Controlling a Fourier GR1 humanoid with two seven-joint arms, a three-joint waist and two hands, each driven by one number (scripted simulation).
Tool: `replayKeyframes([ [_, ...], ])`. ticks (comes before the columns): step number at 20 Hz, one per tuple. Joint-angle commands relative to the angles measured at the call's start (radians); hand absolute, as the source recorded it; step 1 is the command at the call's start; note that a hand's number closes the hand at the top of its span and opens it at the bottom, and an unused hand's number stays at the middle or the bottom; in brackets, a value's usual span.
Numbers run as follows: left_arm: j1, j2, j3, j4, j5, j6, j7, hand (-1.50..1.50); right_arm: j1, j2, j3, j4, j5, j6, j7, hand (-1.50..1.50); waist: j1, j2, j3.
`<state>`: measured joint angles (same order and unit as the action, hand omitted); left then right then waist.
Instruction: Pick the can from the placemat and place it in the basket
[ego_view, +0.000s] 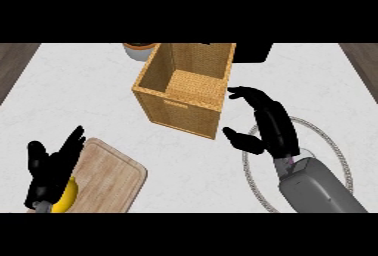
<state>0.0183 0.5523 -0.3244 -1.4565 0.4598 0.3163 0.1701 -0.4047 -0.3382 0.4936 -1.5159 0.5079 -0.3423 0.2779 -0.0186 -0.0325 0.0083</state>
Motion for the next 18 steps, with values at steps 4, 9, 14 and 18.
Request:
replayKeyframes([
  [4,0.061,-0.020,-0.023,0.063,0.010,-0.001,0.044,0.00,-0.168,-0.184,0.040,-0.051,0.250,0.260,0.374,-1.50,-0.031,0.005,-0.024],
  [9,0.087,-0.033,-0.025,0.050,0.003,-0.001,0.029,0.00,-0.273,-0.223,0.066,-0.201,0.208,0.586,0.590,-1.50,-0.034,0.000,-0.021],
  [14,0.109,-0.011,-0.015,0.029,0.001,-0.005,0.045,0.00,-0.326,-0.199,0.042,-0.277,0.011,0.896,0.778,-1.50,-0.033,-0.004,-0.019],
  [18,0.087,-0.018,-0.009,0.001,-0.003,0.013,0.068,0.00,-0.378,-0.228,-0.025,-0.274,-0.130,1.061,0.864,-1.50,-0.036,0.001,-0.017],
])
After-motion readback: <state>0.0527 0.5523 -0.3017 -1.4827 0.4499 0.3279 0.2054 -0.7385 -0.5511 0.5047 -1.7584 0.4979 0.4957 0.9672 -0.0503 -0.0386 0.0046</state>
